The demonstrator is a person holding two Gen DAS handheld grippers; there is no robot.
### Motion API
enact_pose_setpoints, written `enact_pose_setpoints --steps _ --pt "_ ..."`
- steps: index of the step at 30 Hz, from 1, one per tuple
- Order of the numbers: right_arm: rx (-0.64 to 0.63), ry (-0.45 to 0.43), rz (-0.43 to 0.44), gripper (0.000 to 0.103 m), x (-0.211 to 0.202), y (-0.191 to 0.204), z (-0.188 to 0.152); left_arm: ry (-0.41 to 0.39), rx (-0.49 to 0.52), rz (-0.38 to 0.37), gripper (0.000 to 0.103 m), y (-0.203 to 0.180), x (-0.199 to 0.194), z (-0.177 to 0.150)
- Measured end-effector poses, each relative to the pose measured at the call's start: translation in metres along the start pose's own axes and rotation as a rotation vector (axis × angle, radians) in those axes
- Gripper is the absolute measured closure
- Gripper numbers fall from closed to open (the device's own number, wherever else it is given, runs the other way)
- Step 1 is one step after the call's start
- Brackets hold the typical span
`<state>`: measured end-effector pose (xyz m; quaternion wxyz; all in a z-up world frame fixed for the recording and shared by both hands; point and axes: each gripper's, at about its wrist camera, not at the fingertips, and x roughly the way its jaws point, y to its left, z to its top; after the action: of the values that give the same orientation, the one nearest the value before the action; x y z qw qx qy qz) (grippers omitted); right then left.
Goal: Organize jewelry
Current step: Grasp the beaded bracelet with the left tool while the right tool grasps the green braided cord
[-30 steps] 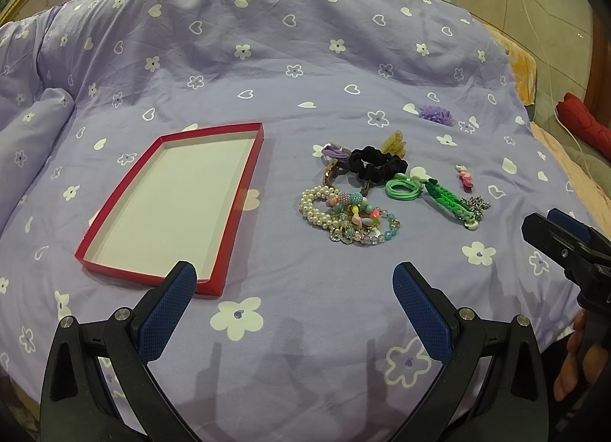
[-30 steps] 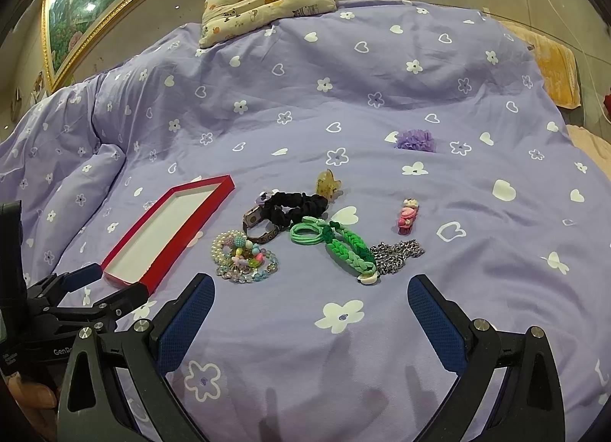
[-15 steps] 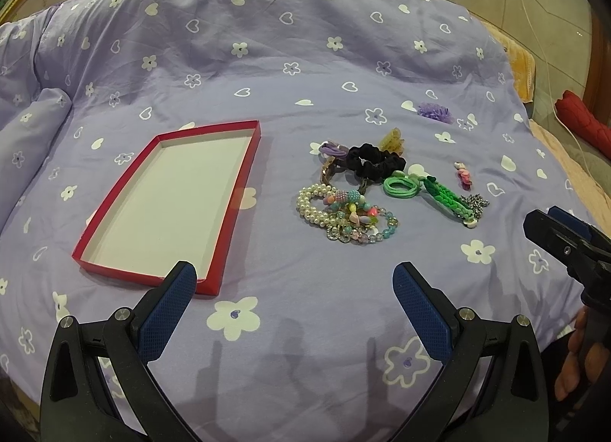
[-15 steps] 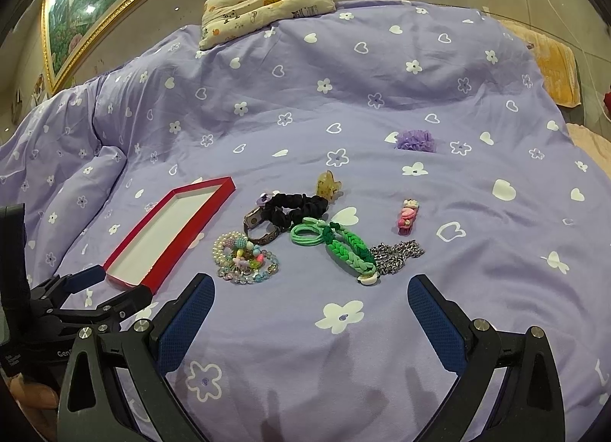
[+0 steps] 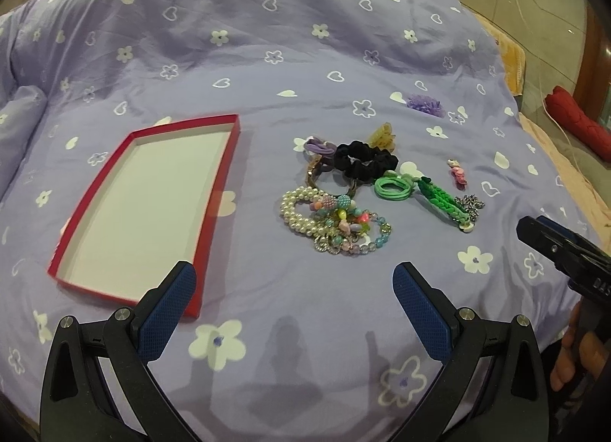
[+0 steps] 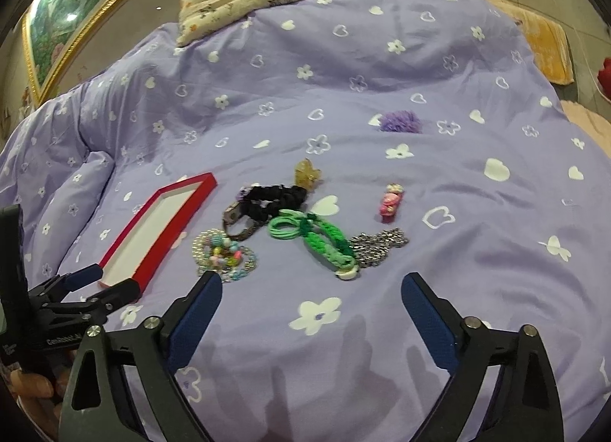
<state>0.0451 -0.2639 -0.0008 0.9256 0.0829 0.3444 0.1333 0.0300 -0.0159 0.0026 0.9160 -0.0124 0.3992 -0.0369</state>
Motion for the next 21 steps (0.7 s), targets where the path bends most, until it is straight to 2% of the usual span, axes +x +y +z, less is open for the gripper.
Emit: enact_pose_setpoints --steps 3,9,11,13,21 --pt "0.019 0.017 -0.001 0.016 0.007 -0.007 0.003 0.005 0.018 -0.012 0.0 -0.002 0.008 0.008" --pt "0.0 0.041 0.027 0.027 0.022 -0.008 0.014 0.03 0.063 -0.057 0.006 -0.006 0.032 0.027" --pt "-0.011 0.053 0.037 0.038 0.03 -0.008 0.019 0.045 0.085 -0.072 0.011 -0.006 0.042 0.034" --pt "-0.019 0.069 0.044 0.044 0.039 -0.008 0.024 0.06 0.097 -0.082 0.015 -0.005 0.051 0.04" --pt "-0.097 0.135 0.073 0.045 0.074 0.001 0.039 0.135 0.166 -0.168 0.021 -0.007 0.087 0.054"
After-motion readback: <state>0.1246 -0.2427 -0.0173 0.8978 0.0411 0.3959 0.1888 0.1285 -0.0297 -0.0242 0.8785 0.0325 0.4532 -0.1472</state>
